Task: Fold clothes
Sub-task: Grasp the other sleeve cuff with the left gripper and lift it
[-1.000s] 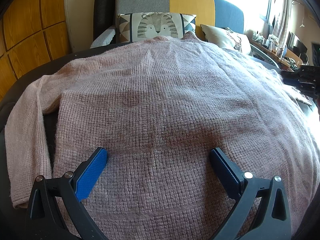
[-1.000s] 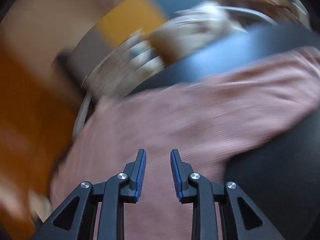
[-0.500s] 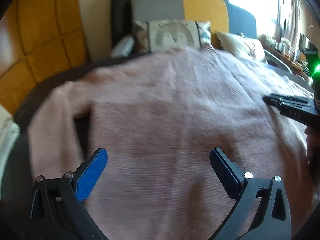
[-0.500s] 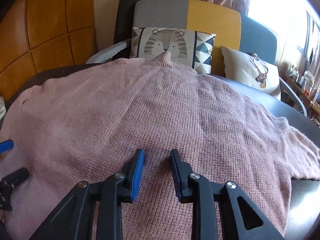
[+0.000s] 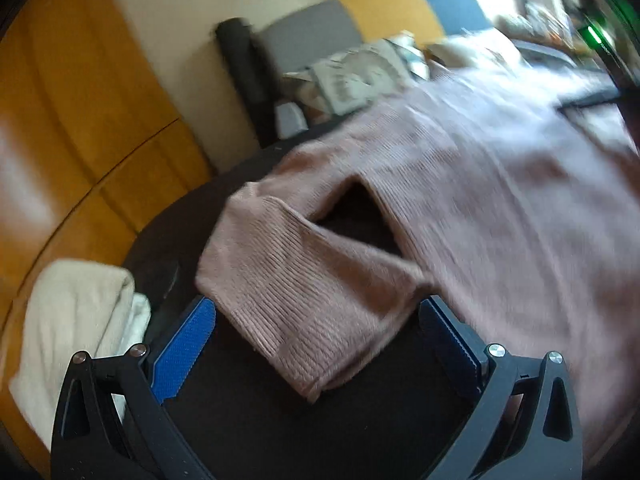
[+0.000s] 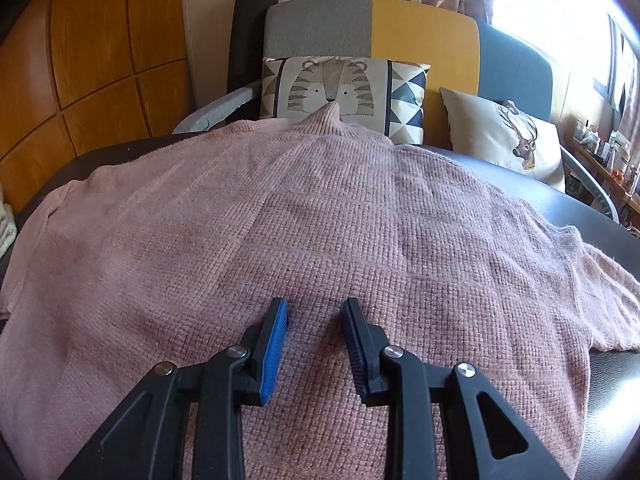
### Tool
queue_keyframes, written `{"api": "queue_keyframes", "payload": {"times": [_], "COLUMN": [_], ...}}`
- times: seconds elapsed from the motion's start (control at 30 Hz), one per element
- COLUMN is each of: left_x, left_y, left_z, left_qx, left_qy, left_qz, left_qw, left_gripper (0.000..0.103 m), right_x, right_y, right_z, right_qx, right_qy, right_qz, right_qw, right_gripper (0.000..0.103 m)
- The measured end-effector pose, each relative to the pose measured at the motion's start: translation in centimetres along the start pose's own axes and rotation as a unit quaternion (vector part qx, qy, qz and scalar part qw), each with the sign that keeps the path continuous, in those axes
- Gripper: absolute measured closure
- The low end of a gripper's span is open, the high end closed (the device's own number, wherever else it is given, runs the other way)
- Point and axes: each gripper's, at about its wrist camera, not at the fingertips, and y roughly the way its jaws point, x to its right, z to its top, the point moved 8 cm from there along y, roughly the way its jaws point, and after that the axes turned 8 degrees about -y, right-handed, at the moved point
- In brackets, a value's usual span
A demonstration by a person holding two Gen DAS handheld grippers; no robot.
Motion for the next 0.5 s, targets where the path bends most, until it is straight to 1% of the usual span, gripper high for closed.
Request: {"api": "queue_keyframes", "payload": {"times": [0.07, 0.1, 0.13, 0.17, 0.2, 0.27, 0.3, 0.33, 0.47, 0.5], "left_x": [0.8, 0.7, 0.6, 0.4, 0.2, 0.1, 0.1, 0.0, -0.1, -0.1], "left_y": [0.9, 0.7, 0.8, 1.3, 1.3, 1.6, 1.8, 1.9, 2.3, 2.3], "left_z": [-0.7, -0.5, -0.5, -0.8, -1.0, -1.1, -1.2, -1.2, -1.4, -1.3], "left_qx": [-0.01, 0.008, 0.005, -0.01, -0.016, -0.031, -0.038, -0.046, -0.074, -0.077], "left_qy": [0.044, 0.039, 0.035, 0.022, 0.005, -0.016, -0.027, -0.038, -0.08, -0.082], "left_qz": [-0.001, -0.009, -0.017, -0.032, -0.043, -0.068, -0.08, -0.092, -0.14, -0.146], "left_qw": [0.999, 0.9992, 0.9992, 0.9992, 0.9989, 0.9971, 0.9957, 0.994, 0.9841, 0.9829], "left_gripper": [0.0, 0.0, 0.0, 0.0, 0.001, 0.016, 0.026, 0.03, 0.039, 0.043], "right_x": [0.0, 0.0, -0.1, -0.1, -0.1, 0.0, 0.1, 0.1, 0.0, 0.0], "right_y": [0.0, 0.0, -0.1, -0.1, -0.1, 0.0, 0.0, 0.1, 0.0, 0.0], "right_z": [0.0, 0.0, 0.0, -0.1, 0.0, 0.0, 0.0, 0.0, -0.1, -0.1], "right_qx": [0.0, 0.0, 0.0, 0.0, 0.0, 0.0, 0.0, 0.0, 0.0, 0.0], "right_qy": [0.001, 0.001, 0.001, 0.001, 0.001, 0.001, 0.001, 0.0, -0.001, -0.002], "right_qz": [0.001, 0.001, 0.001, 0.001, 0.001, 0.001, 0.001, 0.001, 0.0, -0.001], "right_qw": [1.0, 1.0, 1.0, 1.0, 1.0, 1.0, 1.0, 1.0, 1.0, 1.0], "right_gripper": [0.074, 0.074, 0.074, 0.074, 0.074, 0.074, 0.074, 0.074, 0.074, 0.074]}}
